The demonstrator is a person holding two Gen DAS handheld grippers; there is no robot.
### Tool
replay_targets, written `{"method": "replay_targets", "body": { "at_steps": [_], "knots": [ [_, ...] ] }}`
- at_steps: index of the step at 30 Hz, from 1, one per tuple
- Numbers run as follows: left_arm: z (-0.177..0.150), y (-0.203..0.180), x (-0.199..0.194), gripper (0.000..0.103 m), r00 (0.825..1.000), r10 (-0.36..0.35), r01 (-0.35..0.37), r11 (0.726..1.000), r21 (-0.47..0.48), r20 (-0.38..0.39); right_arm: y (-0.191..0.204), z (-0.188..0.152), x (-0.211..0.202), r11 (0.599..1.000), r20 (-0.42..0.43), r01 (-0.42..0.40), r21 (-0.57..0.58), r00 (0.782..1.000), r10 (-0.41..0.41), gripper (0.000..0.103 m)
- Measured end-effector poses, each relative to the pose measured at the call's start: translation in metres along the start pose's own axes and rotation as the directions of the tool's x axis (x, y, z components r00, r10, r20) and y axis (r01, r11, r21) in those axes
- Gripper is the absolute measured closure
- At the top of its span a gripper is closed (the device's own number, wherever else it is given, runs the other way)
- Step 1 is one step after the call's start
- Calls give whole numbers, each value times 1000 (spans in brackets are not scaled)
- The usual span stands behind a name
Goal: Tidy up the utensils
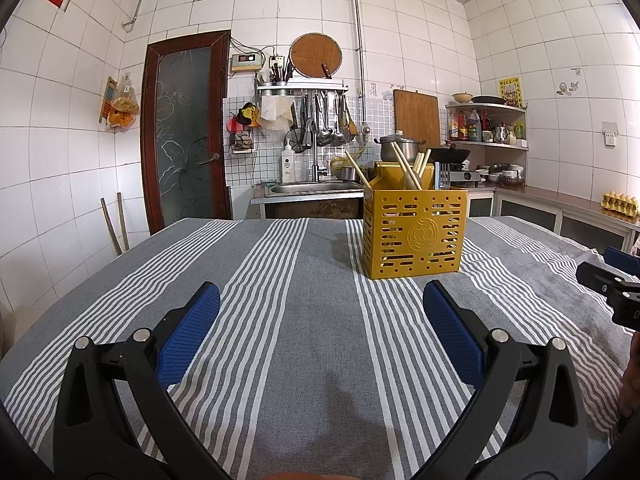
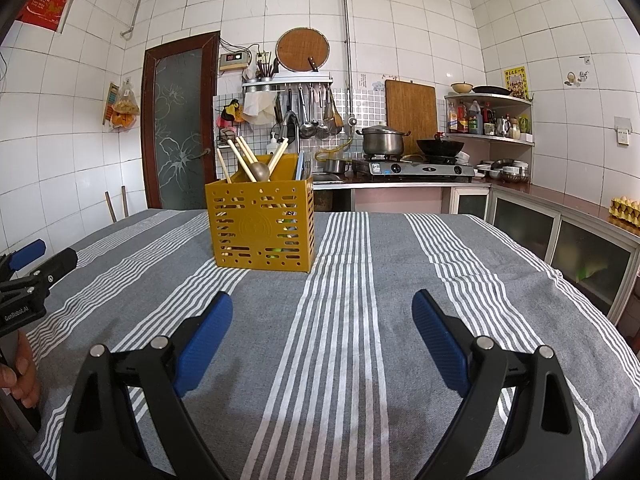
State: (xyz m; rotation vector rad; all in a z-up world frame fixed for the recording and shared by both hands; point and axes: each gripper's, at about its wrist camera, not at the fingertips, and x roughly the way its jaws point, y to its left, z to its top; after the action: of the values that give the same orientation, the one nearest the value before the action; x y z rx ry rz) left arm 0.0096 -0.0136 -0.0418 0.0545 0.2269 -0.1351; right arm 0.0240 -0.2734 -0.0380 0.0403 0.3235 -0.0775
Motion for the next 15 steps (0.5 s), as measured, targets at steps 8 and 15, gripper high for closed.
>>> {"method": "replay_targets", "body": {
  "at_steps": [8,15],
  "knots": [
    [0,-1,0,5,1000,1,-1,1000,1,-3,0,0,0,1000,1,0,-2,1000,0,13],
    [0,-3,-1,5,1000,2,-2,1000,7,-7,0,0,0,1000,0,0,-1,1000,0,13]
  ]
}}
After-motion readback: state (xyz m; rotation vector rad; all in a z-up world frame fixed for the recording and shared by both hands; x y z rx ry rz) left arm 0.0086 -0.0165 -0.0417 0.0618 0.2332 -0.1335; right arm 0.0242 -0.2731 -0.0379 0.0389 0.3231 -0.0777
